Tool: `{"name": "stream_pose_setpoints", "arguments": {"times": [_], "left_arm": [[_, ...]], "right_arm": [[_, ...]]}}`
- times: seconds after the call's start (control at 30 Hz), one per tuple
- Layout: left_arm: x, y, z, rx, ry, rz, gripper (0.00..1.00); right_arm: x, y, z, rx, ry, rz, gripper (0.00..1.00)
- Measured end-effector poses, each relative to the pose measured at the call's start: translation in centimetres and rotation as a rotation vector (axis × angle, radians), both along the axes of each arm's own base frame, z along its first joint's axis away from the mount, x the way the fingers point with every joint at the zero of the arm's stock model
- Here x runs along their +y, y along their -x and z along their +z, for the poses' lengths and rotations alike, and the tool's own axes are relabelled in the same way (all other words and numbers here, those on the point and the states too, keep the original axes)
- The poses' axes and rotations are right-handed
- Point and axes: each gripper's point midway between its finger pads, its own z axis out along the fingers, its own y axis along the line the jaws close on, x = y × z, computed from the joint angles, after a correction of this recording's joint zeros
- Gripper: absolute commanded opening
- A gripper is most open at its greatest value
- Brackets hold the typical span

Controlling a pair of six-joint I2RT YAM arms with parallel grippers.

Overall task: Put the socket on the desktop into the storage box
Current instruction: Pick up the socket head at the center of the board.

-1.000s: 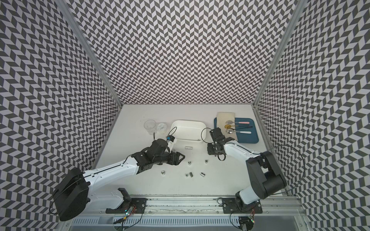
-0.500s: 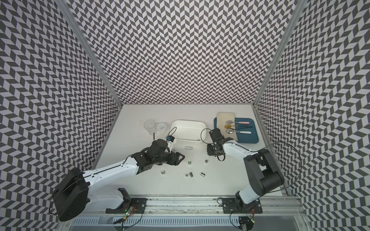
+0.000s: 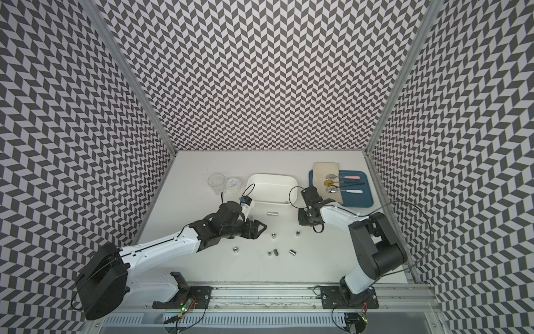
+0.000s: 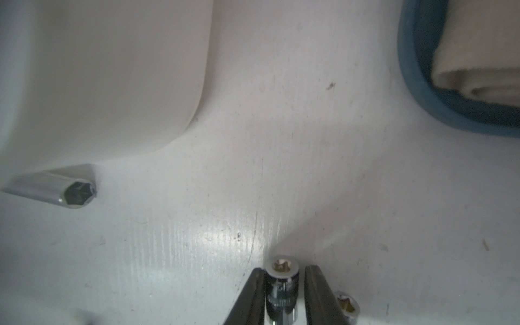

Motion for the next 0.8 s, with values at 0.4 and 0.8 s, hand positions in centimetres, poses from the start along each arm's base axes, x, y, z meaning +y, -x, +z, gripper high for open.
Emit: {"name": "stream_pose_setpoints", "arguments": {"times": [0.4, 0.8], "left_arm": [[0.11, -0.14, -0.03, -0.005, -0.005, 0.007, 0.75], [0.20, -0.25, -0.03, -0.005, -0.005, 0.012, 0.75]], "right_arm": [[0.19, -0.24, -0.01, -0.009, -0.002, 0.006, 0.20], [0.41, -0.24, 0.11, -0.014, -0.004, 0.015, 0.16]]}}
